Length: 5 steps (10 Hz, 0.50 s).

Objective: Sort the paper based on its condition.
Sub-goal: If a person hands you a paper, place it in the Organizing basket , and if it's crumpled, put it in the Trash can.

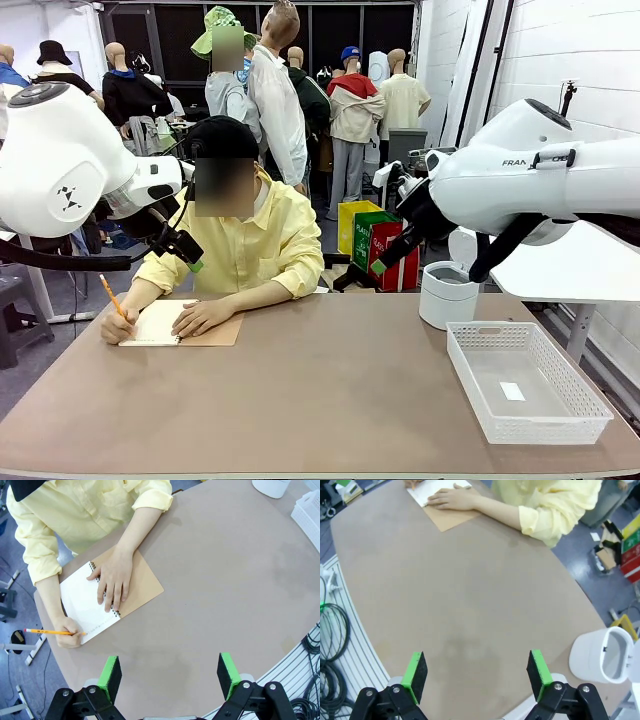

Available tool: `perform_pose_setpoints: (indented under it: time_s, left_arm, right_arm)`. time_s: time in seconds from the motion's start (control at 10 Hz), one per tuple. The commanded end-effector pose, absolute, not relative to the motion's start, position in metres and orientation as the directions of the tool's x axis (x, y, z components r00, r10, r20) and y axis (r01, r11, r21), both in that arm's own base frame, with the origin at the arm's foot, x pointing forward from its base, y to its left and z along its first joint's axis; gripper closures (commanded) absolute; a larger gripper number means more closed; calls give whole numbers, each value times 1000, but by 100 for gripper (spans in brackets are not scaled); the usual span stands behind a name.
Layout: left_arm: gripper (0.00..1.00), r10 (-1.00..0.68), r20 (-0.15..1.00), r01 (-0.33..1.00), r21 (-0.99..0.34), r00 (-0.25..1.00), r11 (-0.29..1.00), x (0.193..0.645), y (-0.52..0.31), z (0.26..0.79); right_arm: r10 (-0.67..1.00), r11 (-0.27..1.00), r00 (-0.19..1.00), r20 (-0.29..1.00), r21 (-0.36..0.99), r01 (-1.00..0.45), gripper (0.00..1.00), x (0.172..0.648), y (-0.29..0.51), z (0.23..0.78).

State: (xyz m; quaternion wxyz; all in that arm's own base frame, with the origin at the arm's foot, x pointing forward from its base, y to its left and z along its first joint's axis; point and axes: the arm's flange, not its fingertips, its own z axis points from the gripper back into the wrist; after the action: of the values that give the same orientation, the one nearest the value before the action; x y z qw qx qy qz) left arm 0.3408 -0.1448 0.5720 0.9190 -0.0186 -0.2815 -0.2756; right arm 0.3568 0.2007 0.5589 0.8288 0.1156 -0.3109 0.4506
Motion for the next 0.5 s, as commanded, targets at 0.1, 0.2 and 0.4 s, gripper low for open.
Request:
perform_pose_setpoints:
  time_s: [0.1,0.2,0.4]
  left_arm:
    - [0,-501,536,522,127,680,844,342,-144,571]
    - [0,-501,536,522,127,680,844,342,-144,571]
    - [0,-501,536,522,127,680,844,342,-144,571]
  right_arm:
    - [675,567,401,620,-89,-819,0,357,201,559]
    - [675,567,401,620,-89,-819,0,357,201,559]
    - [675,567,401,620,-89,-819,0,357,201,559]
